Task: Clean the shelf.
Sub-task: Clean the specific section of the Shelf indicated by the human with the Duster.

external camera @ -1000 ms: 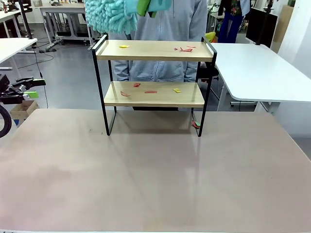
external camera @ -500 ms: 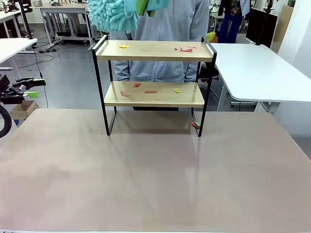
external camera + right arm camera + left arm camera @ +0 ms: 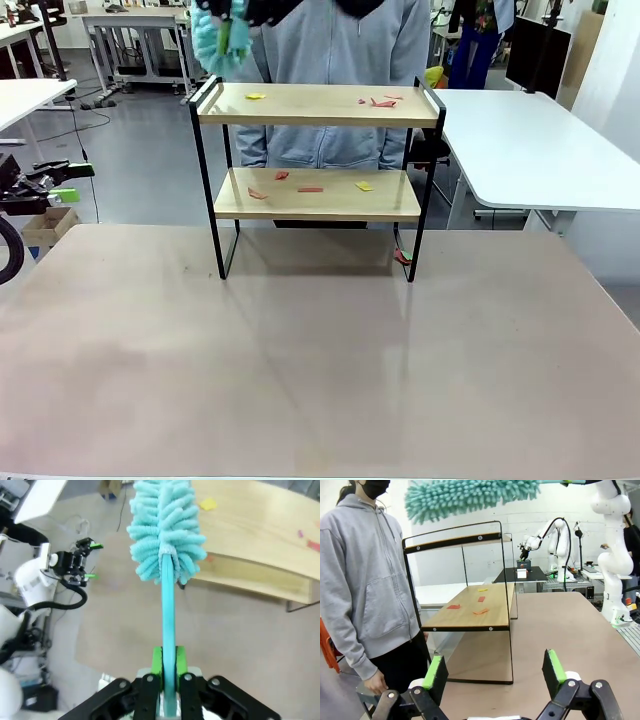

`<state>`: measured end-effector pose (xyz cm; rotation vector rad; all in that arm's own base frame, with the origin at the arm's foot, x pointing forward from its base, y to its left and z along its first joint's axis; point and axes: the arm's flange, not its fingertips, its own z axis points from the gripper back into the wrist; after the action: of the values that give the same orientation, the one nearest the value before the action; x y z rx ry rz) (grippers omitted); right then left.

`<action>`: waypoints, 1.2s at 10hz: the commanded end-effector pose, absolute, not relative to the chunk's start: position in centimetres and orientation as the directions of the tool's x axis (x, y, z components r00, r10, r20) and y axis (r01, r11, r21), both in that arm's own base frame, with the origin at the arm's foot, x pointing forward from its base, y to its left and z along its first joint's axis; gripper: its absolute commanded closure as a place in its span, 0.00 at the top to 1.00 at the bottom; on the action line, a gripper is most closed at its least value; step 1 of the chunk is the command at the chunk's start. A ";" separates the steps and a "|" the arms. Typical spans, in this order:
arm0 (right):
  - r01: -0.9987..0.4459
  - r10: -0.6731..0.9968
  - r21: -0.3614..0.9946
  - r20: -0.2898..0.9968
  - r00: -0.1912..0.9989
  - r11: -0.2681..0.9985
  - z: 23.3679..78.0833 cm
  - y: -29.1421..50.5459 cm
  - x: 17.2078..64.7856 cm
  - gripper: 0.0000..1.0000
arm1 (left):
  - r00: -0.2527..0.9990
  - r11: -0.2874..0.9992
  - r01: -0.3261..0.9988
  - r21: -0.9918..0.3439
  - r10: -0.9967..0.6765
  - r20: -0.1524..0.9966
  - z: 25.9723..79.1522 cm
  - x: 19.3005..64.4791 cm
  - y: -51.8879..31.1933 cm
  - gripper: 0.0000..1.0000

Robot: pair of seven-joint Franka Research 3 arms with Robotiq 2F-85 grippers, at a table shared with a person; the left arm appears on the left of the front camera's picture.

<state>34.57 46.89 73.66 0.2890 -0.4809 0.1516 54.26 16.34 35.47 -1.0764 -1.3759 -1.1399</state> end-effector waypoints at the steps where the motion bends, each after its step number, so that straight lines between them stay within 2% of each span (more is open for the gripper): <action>1: -0.122 -0.021 0.261 0.487 0.873 0.957 75.5 52.1 36.2 0.13 | -0.109 0.158 0.982 0.103 0.026 0.994 35.7 54.0 16.4 1.00; 6: 0.006 -0.107 0.182 0.548 0.830 0.983 73.1 55.4 38.4 0.13 | -0.109 0.158 0.982 0.103 0.026 0.994 35.7 54.0 16.4 1.00; 12: 0.022 -0.101 0.172 0.469 0.878 0.985 68.5 55.3 39.8 0.13 | -0.109 0.158 0.982 0.103 0.026 0.994 35.7 54.0 16.4 1.00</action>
<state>39.55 54.80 68.17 0.1621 -0.5211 -0.0265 54.27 16.34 35.48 -1.0761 -1.3760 -1.1402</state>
